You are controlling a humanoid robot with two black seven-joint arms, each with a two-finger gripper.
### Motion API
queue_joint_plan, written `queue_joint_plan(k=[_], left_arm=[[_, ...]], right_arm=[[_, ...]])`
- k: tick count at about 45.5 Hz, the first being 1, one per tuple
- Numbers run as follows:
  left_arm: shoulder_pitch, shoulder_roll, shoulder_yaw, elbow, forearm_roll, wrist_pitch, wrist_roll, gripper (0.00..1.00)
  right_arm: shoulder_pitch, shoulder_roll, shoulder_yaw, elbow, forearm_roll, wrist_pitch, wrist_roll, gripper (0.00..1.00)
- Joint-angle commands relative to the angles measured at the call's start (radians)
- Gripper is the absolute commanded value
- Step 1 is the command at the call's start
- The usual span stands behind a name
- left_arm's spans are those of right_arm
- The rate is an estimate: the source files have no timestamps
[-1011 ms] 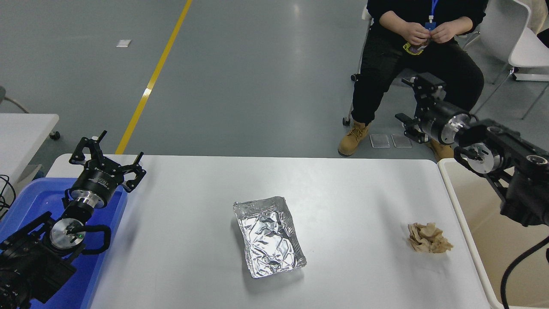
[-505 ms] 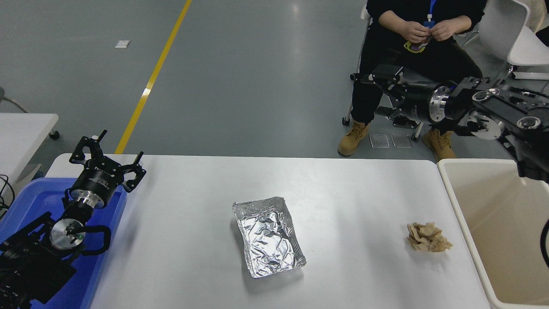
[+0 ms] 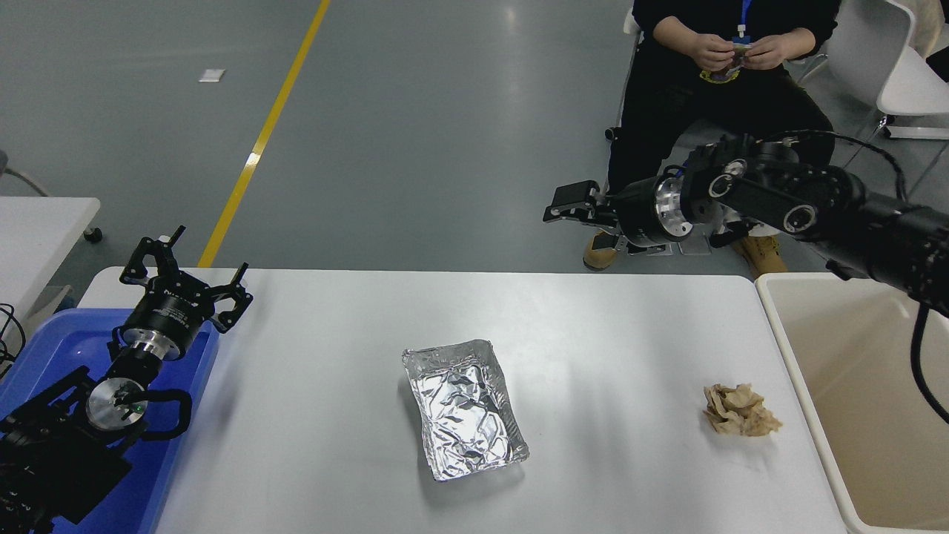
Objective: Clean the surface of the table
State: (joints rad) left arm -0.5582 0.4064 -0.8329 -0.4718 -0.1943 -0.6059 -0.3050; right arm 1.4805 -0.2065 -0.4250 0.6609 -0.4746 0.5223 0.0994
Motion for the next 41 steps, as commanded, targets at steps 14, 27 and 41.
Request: queue_joint_plan(k=[14,27,41], left_arm=[[0.000,0.000,0.000,0.001,0.001,0.000,0.001,1.00],[0.000,0.000,0.000,0.001,-0.001,0.000,0.001,1.00],[0.000,0.000,0.000,0.001,-0.001,0.000,0.000,1.00]], right_arm=[[0.006,0.206,-0.153,0.013,-0.262,0.073,0.000,0.97],[-0.058,0.206,-0.152,0.005,-0.363,0.067,0.000,0.97],[-0.118,0.206,-0.100,-0.006,-0.364,0.051,0.000,0.94]])
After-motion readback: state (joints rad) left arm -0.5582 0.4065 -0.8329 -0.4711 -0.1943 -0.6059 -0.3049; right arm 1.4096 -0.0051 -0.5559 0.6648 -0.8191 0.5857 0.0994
